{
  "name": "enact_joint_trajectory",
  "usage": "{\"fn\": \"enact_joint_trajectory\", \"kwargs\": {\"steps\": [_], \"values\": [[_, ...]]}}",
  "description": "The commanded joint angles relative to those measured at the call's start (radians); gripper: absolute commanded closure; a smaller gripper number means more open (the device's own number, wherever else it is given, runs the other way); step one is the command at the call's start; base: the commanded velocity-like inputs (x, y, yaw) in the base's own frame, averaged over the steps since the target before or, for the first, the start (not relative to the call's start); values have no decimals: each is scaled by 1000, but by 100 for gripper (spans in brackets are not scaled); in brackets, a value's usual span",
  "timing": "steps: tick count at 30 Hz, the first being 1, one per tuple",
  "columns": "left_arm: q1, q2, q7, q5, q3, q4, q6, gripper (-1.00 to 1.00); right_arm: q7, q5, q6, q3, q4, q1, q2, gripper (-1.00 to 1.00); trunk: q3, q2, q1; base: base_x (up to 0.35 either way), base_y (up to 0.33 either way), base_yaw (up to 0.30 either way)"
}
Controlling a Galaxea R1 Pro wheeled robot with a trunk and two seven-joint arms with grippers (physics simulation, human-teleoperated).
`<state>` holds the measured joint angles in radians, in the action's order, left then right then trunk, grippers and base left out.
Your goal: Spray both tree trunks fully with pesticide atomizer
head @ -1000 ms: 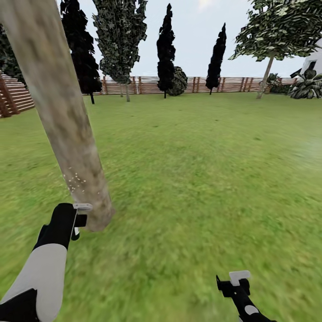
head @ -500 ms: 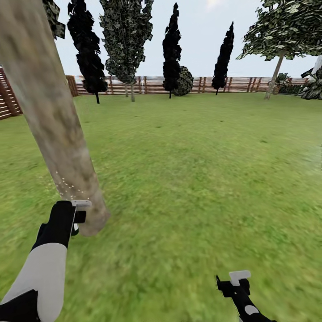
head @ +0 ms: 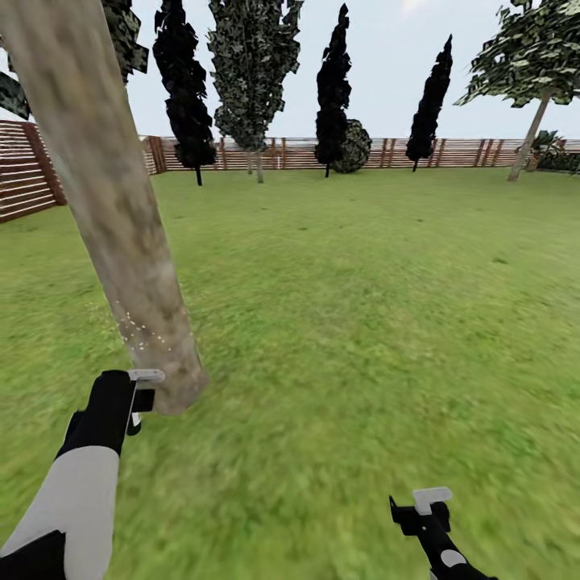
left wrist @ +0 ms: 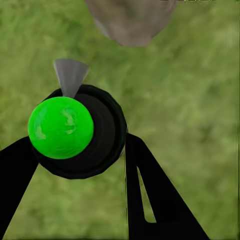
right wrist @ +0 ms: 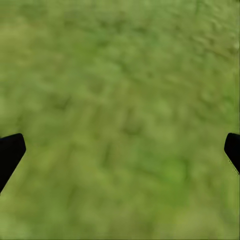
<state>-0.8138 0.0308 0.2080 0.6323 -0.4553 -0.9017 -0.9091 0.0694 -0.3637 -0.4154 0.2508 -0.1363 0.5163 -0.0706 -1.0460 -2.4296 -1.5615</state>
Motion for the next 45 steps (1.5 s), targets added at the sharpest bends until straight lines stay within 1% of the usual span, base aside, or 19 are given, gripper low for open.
{"fn": "enact_joint_trajectory", "kwargs": {"steps": [1, 8, 10, 13, 17, 26, 29, 38, 42, 45], "values": [[-1, -1, 10, 12, -2, -1, -2, 100, 4, -11, -3, 5, 1, 1, 0, -100, -1, 0, 0, 200, -184, 113], [-1, -2, 10, 13, -2, -2, -2, 100, 6, -11, -3, 5, 1, 1, 0, -100, -1, 0, 0, 204, -202, 15], [0, 2, 10, 14, -3, -1, -2, 100, 6, -11, -3, 5, 1, 1, 0, -100, -1, 0, 0, 184, -219, 0], [7, 4, 10, 14, -18, 0, -2, 100, 6, -11, -3, 5, 1, 1, 0, -100, -1, 0, 0, 192, -219, 0], [14, 6, 10, 16, -26, -1, -1, 100, 5, -11, -3, 5, 1, 1, 0, -100, -1, 0, 0, 225, -209, 23], [28, 6, 10, 15, -28, 0, -1, 100, 5, -11, -3, 5, 1, 1, 0, -100, -1, 0, 0, 210, -213, 260], [28, 5, 10, 13, -28, -1, -1, 100, 5, -11, -3, 5, 1, 1, 0, -100, -1, 0, 0, 25, -266, 240], [28, 5, 10, 12, -29, -8, 0, 100, 5, -11, -3, 5, 1, 1, 0, -100, -1, 0, 0, 1, -273, 32], [24, 6, 10, 12, -29, -16, -1, 100, 6, -11, -3, 5, 1, 1, 0, -100, -1, 0, 0, -100, -194, 245], [11, 7, 12, 12, -28, -19, -4, 100, 6, -11, -3, 6, 1, 1, 0, -100, -1, 0, 0, -24, -22, 275]]}}
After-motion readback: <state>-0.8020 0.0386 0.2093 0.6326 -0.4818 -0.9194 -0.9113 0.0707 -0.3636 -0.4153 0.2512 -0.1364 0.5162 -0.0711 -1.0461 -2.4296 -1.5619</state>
